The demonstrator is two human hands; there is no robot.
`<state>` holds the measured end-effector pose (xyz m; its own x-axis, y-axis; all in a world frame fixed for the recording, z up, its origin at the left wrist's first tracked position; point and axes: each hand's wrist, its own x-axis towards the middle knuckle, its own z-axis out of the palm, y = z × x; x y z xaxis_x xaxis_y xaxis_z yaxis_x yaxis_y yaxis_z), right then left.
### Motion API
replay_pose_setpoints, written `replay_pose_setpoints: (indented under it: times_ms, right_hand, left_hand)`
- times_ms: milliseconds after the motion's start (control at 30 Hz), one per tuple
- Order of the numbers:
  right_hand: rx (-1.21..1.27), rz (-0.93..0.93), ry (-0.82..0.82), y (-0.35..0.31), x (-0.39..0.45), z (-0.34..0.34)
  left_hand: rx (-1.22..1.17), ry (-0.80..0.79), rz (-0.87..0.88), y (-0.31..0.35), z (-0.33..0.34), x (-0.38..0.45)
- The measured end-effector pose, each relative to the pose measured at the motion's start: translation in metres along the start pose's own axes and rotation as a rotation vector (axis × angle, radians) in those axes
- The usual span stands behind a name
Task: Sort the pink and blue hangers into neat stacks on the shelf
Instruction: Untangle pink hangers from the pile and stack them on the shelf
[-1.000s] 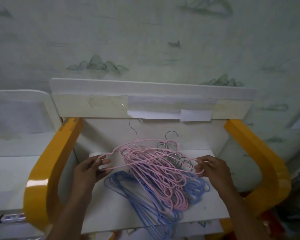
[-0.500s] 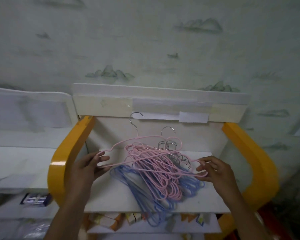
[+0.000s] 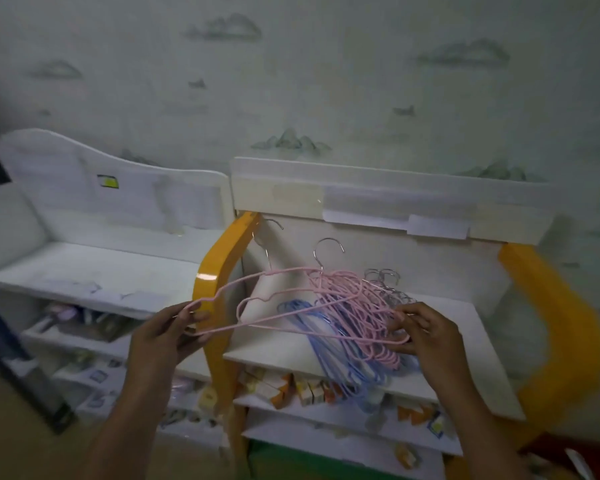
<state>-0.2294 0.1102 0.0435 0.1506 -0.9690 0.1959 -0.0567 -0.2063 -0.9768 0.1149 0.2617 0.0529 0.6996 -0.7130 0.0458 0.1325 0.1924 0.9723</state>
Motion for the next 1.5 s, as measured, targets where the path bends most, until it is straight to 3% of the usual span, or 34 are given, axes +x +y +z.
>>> replay_pose_setpoints:
  times_ms: [400,867,1267,1500]
  right_hand:
    - [0.114,-0.014,-0.187,-0.029,-0.007,0.157]
    - [0.034,-0.028,-0.167,-0.049,-0.042,0.383]
    - [-0.055,0.019,-0.203,-0.044,-0.011,0.509]
    - [0.014,0.012,-0.235,-0.034,0.037,0.58]
  left_hand:
    - [-0.037,0.176,0.061,0.041,-0.148,0.013]
    - [0.031,0.234,0.013,0.076,-0.347,0.099]
    - [0.049,0.325,-0.009,0.085,-0.429,0.168]
    - [0.087,0.342,0.02,0.089,-0.454,0.234]
